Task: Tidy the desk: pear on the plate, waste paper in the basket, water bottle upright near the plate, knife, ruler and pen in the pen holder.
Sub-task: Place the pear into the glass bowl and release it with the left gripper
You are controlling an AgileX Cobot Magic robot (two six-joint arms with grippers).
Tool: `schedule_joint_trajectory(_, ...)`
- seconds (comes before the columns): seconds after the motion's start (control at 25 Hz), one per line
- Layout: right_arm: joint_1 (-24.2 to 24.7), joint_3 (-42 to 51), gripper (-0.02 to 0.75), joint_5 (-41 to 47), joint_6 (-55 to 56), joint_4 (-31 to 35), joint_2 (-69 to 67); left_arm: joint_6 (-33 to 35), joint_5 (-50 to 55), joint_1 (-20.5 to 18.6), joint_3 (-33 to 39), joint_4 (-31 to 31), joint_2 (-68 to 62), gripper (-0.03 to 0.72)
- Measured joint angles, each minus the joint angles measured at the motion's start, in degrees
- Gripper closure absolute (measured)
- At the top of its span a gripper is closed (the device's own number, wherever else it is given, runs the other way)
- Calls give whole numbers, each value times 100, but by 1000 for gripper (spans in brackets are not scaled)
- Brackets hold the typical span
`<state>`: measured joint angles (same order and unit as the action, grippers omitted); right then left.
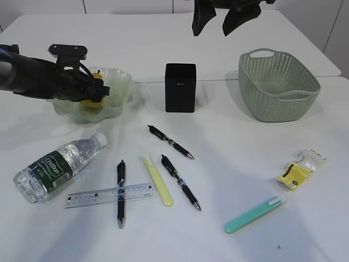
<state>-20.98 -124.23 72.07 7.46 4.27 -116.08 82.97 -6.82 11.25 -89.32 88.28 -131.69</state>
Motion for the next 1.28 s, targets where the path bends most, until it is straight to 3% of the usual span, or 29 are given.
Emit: schedule_joint_trajectory(1.28, 0, 0, 236, 0, 0, 0, 0, 0, 268, 0, 0, 183, 245, 127)
